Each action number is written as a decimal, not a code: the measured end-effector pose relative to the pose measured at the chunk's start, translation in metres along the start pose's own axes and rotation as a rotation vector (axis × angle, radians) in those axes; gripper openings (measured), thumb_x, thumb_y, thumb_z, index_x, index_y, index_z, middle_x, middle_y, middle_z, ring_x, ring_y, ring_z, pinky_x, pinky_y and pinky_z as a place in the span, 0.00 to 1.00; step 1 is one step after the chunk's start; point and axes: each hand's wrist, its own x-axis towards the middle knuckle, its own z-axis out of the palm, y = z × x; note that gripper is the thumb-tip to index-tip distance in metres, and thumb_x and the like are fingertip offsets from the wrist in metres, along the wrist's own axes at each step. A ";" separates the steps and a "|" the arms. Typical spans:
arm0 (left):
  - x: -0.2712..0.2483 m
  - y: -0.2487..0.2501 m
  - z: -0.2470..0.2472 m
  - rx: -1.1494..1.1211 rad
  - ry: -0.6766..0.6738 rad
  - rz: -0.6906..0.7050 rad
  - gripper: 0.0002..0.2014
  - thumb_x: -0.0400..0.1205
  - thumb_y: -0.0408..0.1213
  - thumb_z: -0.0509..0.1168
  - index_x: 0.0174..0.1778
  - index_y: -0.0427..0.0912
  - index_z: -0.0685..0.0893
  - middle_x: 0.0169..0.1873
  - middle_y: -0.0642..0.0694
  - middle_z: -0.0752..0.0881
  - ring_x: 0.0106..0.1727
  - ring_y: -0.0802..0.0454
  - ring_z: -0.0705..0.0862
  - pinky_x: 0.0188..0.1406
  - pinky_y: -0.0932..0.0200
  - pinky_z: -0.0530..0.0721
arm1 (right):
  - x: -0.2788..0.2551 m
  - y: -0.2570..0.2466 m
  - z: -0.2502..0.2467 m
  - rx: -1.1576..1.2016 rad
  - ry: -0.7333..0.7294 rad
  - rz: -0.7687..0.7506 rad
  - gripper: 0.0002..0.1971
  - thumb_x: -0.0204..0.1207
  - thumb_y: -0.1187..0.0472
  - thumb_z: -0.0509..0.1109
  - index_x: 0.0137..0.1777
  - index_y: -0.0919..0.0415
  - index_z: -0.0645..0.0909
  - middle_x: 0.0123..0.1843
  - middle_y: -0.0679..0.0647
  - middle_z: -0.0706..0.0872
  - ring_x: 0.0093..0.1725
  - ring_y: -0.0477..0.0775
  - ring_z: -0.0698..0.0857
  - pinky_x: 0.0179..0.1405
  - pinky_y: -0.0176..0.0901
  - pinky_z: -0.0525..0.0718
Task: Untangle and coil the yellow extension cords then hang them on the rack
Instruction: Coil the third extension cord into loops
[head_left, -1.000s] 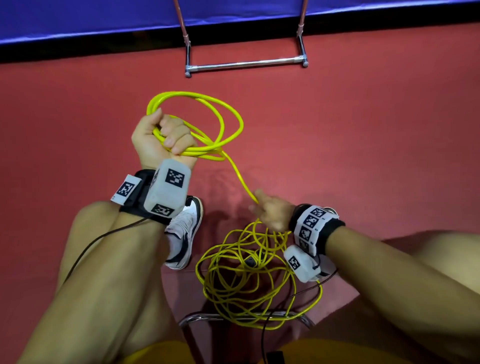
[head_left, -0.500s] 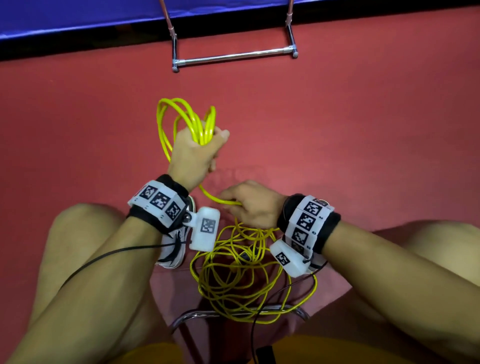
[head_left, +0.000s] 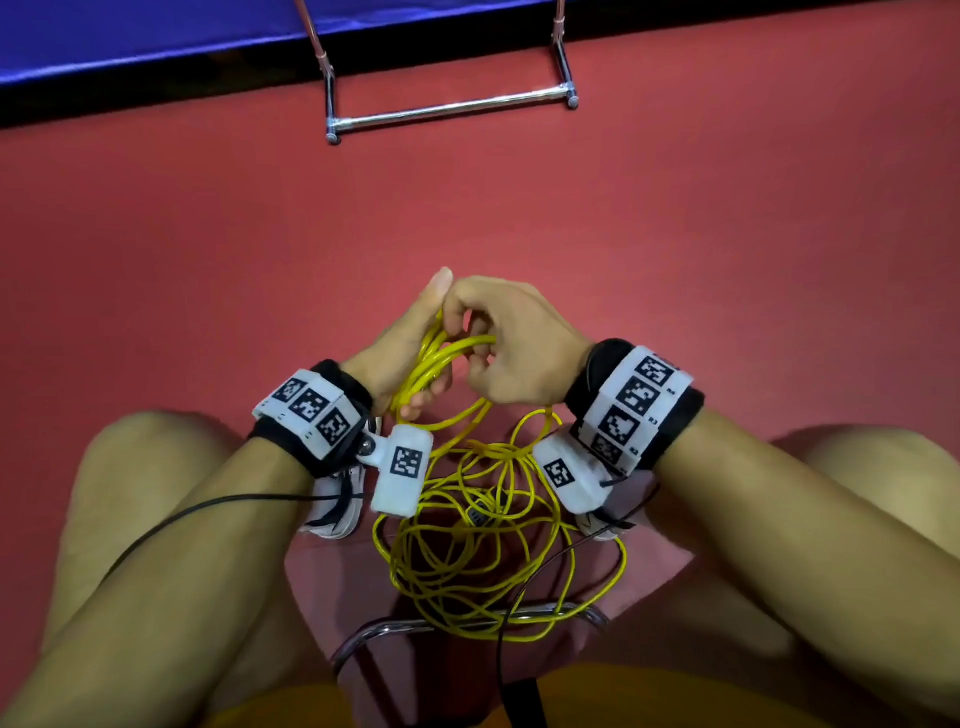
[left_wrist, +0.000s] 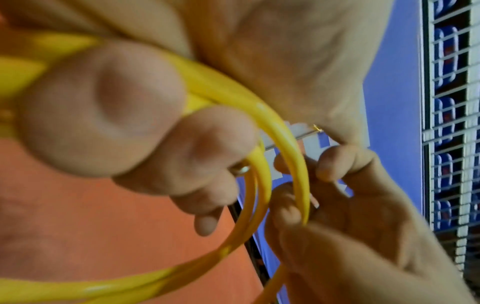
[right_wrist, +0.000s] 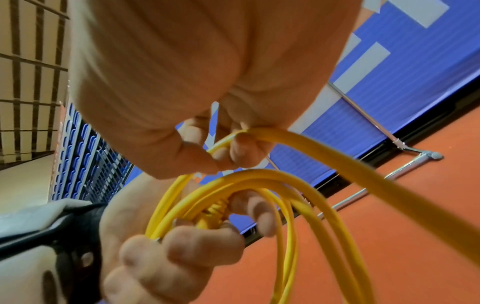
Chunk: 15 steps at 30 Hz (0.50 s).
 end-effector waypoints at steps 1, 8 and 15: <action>-0.002 0.002 0.000 0.001 -0.018 -0.013 0.41 0.68 0.82 0.49 0.37 0.43 0.83 0.19 0.41 0.73 0.11 0.52 0.66 0.14 0.67 0.69 | 0.000 0.001 -0.003 -0.007 0.012 -0.008 0.15 0.56 0.72 0.68 0.44 0.63 0.76 0.35 0.49 0.80 0.32 0.50 0.77 0.31 0.40 0.75; -0.009 0.009 0.012 0.105 -0.067 -0.013 0.17 0.77 0.41 0.74 0.29 0.42 0.73 0.18 0.44 0.67 0.12 0.53 0.61 0.16 0.67 0.62 | 0.010 0.031 -0.025 -0.405 0.100 0.224 0.14 0.61 0.66 0.69 0.48 0.54 0.80 0.45 0.50 0.78 0.45 0.61 0.81 0.42 0.50 0.77; -0.032 0.026 -0.019 -0.673 -0.421 0.121 0.20 0.70 0.35 0.77 0.34 0.44 0.67 0.20 0.49 0.71 0.11 0.58 0.67 0.13 0.71 0.70 | 0.017 0.071 -0.023 -0.273 0.309 0.604 0.04 0.71 0.61 0.70 0.45 0.53 0.80 0.44 0.55 0.88 0.48 0.65 0.84 0.45 0.48 0.79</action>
